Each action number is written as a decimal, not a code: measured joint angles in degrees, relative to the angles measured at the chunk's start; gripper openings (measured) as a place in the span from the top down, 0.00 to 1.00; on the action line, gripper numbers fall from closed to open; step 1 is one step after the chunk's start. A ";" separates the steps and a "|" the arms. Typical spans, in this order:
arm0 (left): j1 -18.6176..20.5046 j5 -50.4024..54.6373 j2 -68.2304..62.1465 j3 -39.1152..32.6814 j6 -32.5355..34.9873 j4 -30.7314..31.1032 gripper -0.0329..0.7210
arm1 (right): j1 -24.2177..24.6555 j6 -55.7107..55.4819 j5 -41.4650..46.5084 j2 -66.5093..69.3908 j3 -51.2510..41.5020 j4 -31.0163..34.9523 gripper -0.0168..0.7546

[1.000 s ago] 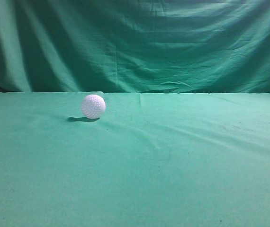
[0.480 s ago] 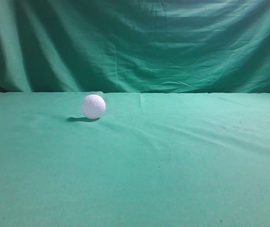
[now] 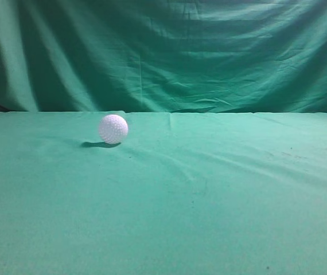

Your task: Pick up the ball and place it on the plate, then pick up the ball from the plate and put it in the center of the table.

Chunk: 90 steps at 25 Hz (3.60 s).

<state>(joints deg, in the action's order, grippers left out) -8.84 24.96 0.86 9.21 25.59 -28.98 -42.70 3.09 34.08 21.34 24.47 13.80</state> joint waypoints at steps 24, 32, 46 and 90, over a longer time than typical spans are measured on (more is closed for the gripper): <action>0.00 0.00 0.00 -0.09 0.00 0.00 0.96 | 9.11 -0.10 -6.32 -3.71 -1.12 -11.71 0.92; 0.00 0.00 0.00 -0.09 0.00 -0.09 0.96 | 30.05 -0.10 -13.83 -16.25 -12.24 -10.73 0.92; 0.00 0.00 0.00 -0.09 0.00 -0.09 0.96 | 35.84 -0.10 -17.50 -21.85 -26.00 -9.54 0.92; 0.00 -1.38 0.00 -0.09 2.12 18.01 0.96 | 35.84 -0.10 -12.25 -21.85 -26.12 -9.50 0.92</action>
<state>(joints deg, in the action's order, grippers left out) -8.84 23.59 0.86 9.12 27.70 -10.97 -6.86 2.98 21.82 -0.51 -1.65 4.30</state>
